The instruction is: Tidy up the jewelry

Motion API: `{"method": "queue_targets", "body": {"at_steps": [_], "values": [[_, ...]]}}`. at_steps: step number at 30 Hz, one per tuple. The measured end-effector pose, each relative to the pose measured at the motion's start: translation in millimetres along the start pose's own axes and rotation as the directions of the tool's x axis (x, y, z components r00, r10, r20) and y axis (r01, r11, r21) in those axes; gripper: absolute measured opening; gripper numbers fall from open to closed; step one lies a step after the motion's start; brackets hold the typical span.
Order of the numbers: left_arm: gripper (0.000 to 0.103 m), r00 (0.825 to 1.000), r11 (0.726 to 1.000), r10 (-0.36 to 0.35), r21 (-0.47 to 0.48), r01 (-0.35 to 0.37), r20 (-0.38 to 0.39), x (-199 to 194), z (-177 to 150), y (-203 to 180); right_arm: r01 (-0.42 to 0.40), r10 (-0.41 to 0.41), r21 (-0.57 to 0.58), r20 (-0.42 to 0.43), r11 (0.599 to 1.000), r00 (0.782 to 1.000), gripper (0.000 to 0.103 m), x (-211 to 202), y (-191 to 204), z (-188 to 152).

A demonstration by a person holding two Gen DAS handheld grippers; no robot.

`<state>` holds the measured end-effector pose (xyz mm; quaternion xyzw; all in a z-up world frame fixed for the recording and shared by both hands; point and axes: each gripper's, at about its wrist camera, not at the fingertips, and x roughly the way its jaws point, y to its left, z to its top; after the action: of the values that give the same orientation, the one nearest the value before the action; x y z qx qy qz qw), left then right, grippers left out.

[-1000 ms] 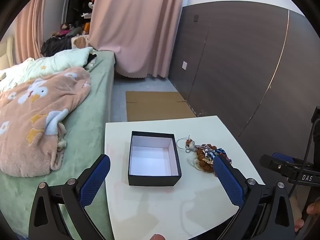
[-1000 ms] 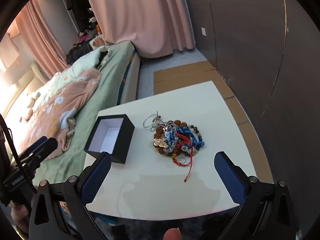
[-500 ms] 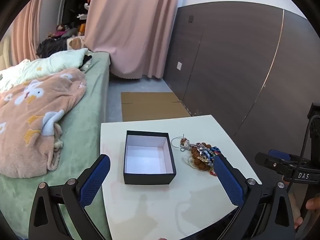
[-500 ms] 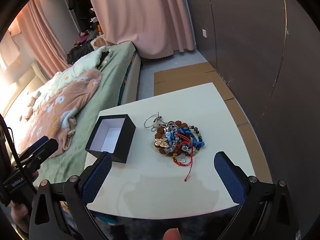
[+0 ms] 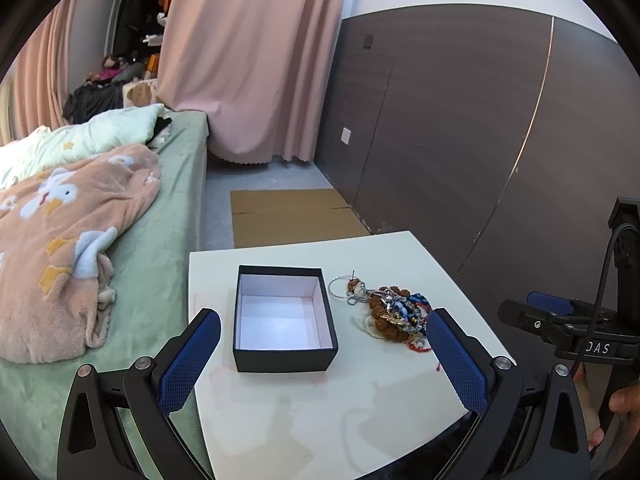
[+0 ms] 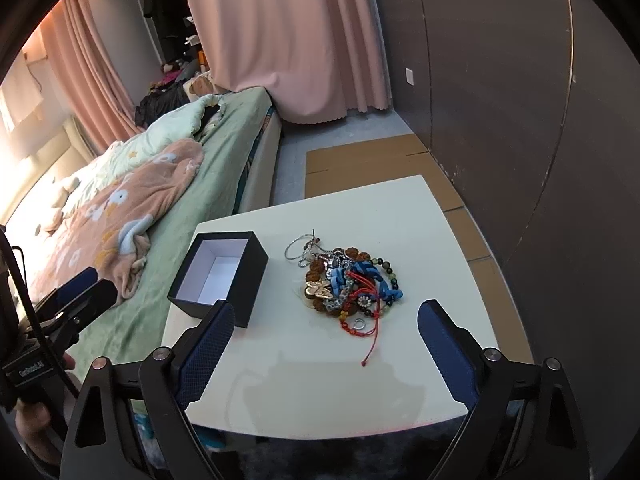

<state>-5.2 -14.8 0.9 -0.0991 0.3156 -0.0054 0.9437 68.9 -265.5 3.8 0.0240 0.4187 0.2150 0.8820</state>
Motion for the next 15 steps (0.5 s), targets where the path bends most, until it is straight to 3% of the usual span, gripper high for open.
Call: {"method": "queue_targets", "body": {"at_steps": [15], "values": [[0.102,1.0,1.0,0.01,0.008,-0.01,0.026,-1.1,-1.4,-3.2,0.015,-0.015,-0.005,0.012,1.0,1.0,0.094,1.9,-10.8,2.8]]}}
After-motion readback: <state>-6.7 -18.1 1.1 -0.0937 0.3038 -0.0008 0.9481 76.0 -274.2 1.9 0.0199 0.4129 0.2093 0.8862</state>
